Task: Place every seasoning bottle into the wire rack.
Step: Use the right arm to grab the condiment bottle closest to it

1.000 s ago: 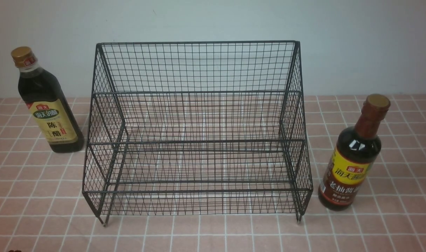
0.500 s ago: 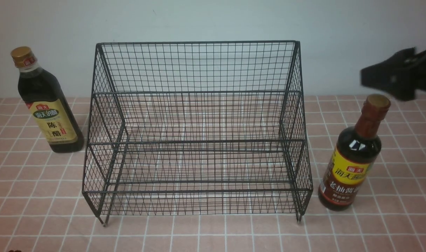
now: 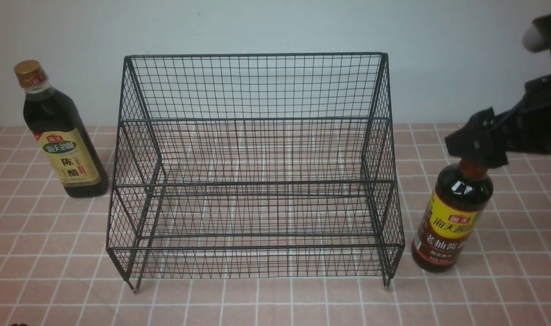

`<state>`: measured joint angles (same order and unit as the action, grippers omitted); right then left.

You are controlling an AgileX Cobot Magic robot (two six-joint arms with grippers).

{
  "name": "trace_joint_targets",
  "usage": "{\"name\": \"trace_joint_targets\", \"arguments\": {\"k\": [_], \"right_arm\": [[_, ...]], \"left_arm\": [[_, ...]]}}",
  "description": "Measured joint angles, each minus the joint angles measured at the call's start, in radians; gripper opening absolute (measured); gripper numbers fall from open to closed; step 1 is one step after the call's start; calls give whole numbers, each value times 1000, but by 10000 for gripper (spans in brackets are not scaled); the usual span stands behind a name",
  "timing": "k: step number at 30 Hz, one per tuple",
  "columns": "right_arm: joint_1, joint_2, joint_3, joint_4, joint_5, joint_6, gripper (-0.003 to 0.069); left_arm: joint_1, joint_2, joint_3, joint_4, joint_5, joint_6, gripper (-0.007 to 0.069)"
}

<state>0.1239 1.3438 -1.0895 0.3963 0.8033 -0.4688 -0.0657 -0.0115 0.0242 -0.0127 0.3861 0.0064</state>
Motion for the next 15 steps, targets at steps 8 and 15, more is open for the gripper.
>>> {"name": "trace_joint_targets", "arguments": {"k": [8,15], "right_arm": [[0,34,0,-1,19,11,446],[0,29,-22,-30,39,7,273]], "left_arm": [[0,0,0,0,0,0,-7],[0,0,0,0,0,0,-7]]}}
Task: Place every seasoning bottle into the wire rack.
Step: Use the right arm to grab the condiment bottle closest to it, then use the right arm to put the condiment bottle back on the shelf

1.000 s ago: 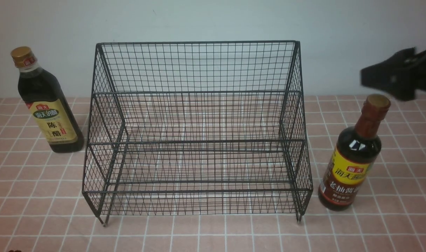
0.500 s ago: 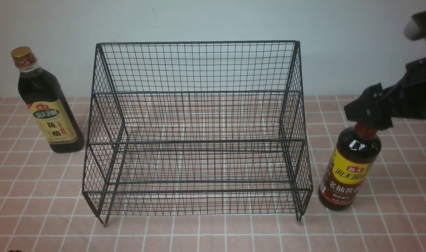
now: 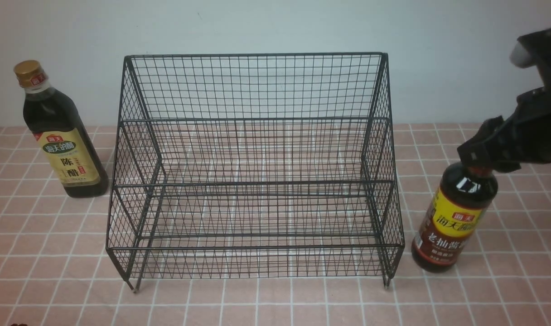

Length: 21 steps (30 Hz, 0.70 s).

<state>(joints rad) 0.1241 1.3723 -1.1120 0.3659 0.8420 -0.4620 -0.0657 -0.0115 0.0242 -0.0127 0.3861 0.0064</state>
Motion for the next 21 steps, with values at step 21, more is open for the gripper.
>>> {"name": "trace_joint_targets", "arguments": {"k": [21], "right_arm": [[0,-181,-562,65,224,-1,273]], "left_arm": [[0,0,0,0,0,0,-7]]}}
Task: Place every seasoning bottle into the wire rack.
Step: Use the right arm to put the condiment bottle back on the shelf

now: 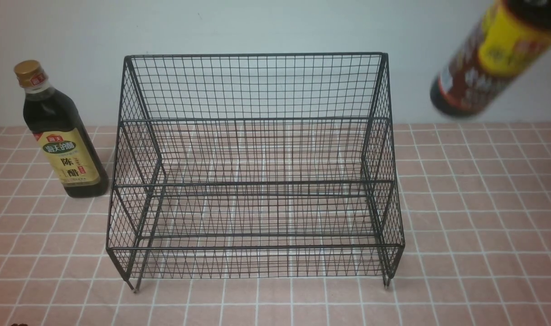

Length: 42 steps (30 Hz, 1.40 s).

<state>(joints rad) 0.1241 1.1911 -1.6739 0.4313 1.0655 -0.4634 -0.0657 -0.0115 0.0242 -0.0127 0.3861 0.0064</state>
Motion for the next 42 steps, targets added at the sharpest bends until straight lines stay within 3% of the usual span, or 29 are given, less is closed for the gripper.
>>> {"name": "trace_joint_targets", "arguments": {"k": [9,23,35,42], "right_arm": [[28,92,-36,291,28,-87,273],[224,310,-29,184,-134,-77,273],[235,404,-31,188,-180,-75,273],[235,422,-33,154,-128,-75,273]], "left_arm": [[0,0,0,0,0,0,-7],[0,0,0,0,0,0,-7],[0,0,0,0,0,0,-7],[0,0,0,0,0,0,-7]]}}
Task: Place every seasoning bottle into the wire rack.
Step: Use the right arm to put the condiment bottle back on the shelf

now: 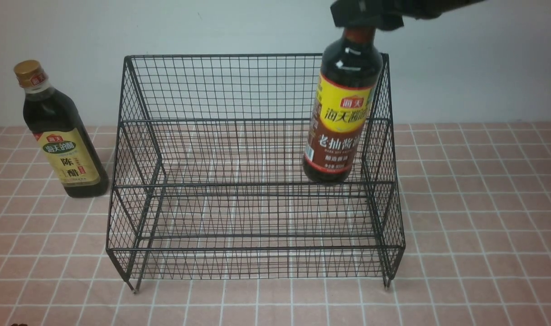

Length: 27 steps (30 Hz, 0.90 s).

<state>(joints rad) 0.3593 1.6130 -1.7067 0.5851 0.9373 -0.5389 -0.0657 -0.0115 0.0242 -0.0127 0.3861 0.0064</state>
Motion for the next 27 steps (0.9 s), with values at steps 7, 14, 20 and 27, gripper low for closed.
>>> {"name": "trace_joint_targets", "arguments": {"k": [7,14,20,27], "right_arm": [[0,3,5,-7,1,0,273],[6,20,2,-51,146,-52,272],[61,69,-1,-178,180,6,272],[119,121,-1,-265,161,43,272]], "left_arm": [[0,0,0,0,0,0,-7],[0,0,0,0,0,0,-7],[0,0,0,0,0,0,-7],[0,0,0,0,0,0,-7]]}}
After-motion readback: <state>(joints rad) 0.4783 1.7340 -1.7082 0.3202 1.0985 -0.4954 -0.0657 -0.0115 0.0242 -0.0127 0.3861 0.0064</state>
